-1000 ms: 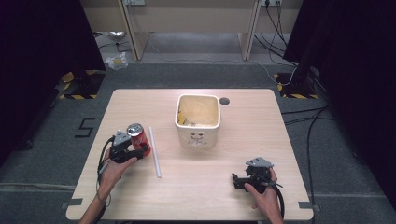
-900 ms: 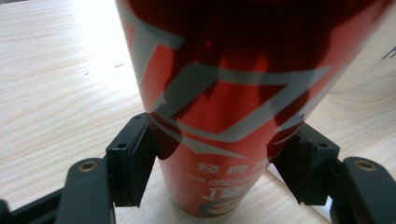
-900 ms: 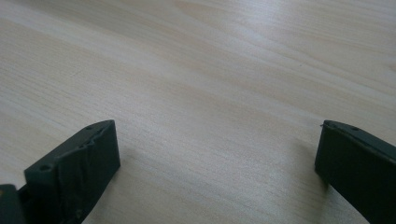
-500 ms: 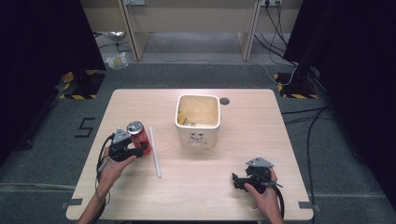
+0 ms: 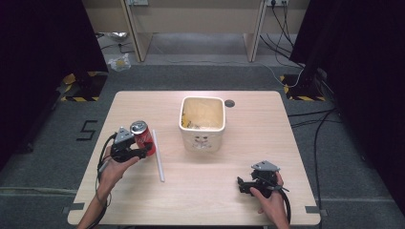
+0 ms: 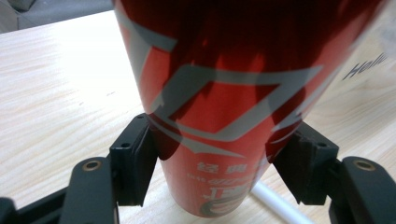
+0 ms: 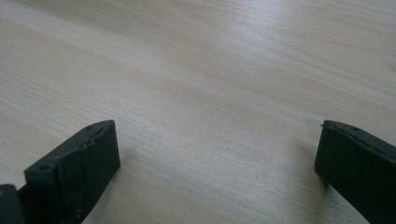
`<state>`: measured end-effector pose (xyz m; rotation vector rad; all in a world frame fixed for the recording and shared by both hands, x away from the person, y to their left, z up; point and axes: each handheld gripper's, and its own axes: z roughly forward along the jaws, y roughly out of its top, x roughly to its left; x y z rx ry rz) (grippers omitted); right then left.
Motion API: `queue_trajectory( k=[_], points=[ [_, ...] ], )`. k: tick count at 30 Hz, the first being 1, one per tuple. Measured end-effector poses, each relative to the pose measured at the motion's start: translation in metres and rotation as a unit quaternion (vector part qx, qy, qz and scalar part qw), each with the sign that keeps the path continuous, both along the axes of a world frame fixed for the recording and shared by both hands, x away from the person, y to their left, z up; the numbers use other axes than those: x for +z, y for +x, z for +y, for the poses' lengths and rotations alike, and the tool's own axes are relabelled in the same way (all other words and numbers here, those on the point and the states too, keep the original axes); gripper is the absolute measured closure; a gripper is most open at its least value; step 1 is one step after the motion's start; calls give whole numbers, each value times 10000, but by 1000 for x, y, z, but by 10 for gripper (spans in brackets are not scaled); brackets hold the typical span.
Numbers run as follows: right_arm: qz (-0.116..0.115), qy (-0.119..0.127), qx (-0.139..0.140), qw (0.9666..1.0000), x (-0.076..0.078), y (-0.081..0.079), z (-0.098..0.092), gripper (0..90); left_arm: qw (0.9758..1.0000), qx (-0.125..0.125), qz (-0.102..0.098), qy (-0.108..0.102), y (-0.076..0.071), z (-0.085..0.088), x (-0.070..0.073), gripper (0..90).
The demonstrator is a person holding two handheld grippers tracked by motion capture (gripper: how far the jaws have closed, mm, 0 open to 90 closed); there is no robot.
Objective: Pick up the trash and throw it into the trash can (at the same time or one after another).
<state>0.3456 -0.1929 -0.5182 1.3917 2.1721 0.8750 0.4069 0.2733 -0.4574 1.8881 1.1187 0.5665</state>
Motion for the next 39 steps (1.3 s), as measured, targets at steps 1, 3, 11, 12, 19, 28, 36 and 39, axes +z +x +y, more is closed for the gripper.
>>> queue_trajectory(
  k=[1, 3, 11, 12, 19, 28, 36, 39],
  points=[
    [4, 5, -4, 10000, 0, 0, 0, 2, 10000, -29, -7, 11, 1, -2, 2, 344],
    [-3, 4, -3, 10000, 0, 0, 0, 2, 10000, -69, -4, 11, 2, -4, 5, 344],
    [-5, 2, -3, 10000, 0, 0, 0, 2, 9997, -218, -4, -52, 6, -11, 14, 343],
    [-2, 6, -5, 10000, 0, 0, 0, 2, 9997, -237, 0, -43, 6, -12, 15, 343],
    [8, 5, -1, 10000, 0, 0, 0, 2, 9996, -283, -27, -95, 8, -12, 24, 343],
    [-2, 7, -5, 10000, 0, 0, 0, 2, 9995, -255, -132, -106, 10, -7, 40, 343],
    [-1, 6, -5, 10000, 0, 0, 0, 2, 9990, -382, -211, -107, 13, -8, 58, 343],
    [3, 6, -4, 10000, 0, 0, 0, 2, 9987, -422, -270, -103, 15, -10, 66, 343]
  ],
)
